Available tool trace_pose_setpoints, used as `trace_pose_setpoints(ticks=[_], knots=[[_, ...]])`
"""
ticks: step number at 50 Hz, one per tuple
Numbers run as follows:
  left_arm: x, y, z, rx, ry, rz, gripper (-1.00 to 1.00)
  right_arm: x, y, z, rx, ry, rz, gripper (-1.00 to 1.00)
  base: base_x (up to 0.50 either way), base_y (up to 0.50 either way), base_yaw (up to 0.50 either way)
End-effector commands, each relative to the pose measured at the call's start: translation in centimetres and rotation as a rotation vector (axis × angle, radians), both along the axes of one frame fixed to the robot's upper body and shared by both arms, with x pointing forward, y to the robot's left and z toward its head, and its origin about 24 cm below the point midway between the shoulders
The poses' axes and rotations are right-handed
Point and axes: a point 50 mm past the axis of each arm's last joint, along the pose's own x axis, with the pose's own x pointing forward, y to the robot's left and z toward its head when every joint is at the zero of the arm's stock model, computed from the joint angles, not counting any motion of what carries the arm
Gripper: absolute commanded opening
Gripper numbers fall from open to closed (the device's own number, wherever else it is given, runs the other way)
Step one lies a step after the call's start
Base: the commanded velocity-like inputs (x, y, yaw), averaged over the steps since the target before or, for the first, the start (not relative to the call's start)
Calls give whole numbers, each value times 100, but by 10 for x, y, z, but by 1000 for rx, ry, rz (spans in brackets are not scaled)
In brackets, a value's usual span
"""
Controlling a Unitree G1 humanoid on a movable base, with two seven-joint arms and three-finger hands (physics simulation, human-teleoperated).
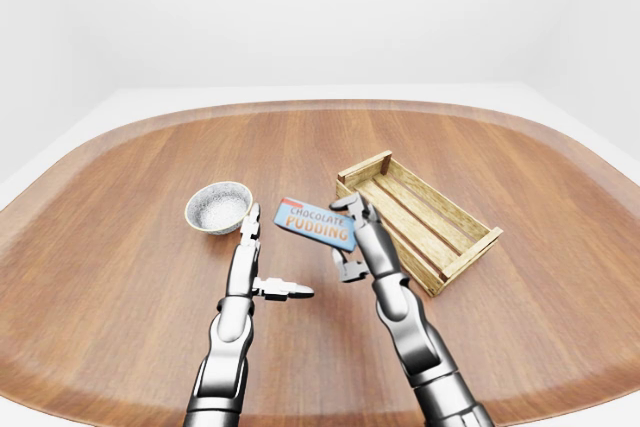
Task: Pick up the chocolate pudding and put it in the tray.
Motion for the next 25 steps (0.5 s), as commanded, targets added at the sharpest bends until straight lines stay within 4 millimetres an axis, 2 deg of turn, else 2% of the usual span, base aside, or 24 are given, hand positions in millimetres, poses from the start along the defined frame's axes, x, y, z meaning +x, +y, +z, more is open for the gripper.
trace_pose_setpoints(ticks=[1, 5, 14, 16, 19, 20, 21, 23, 24, 25], knots=[[0, 2, 3, -43, -8, 4, 100, 10, 11, 26, 32, -86, 38, -100, 0, 0, 0], [0, 2, 4, -44, -9, 4, 100, 21, 13, 38, 28, -119, 44, -100, 0, 0, 0], [1, 2, 4, -44, -7, 5, 100, 69, 10, 69, 52, -155, 19, -100, 0, 0, 0], [1, 2, 4, -45, -6, 5, 100, 77, 11, 88, 54, -197, 35, -100, 0, 0, 0], [1, 2, 3, -44, -6, 4, 100, 92, 9, 92, 36, -184, 5, -100, 0, 0, 0], [2, 2, 3, -45, -6, 5, 100, 100, 10, 106, 43, -196, 19, -100, 0, 0, 0], [2, 2, 3, -45, -6, 5, 100, 101, 10, 107, 43, -196, 19, -100, 0, 0, 0], [1, 2, 3, -45, -6, 4, 100, 115, 9, 103, 36, -143, -16, -100, 0, 0, 0], [1, 2, 4, -45, -7, 4, 100, 119, 10, 115, 38, -158, -8, -100, 0, 0, 0], [1, 2, 4, -45, -7, 4, 100, 123, 10, 116, 26, -150, -16, -100, 0, 0, 0]])
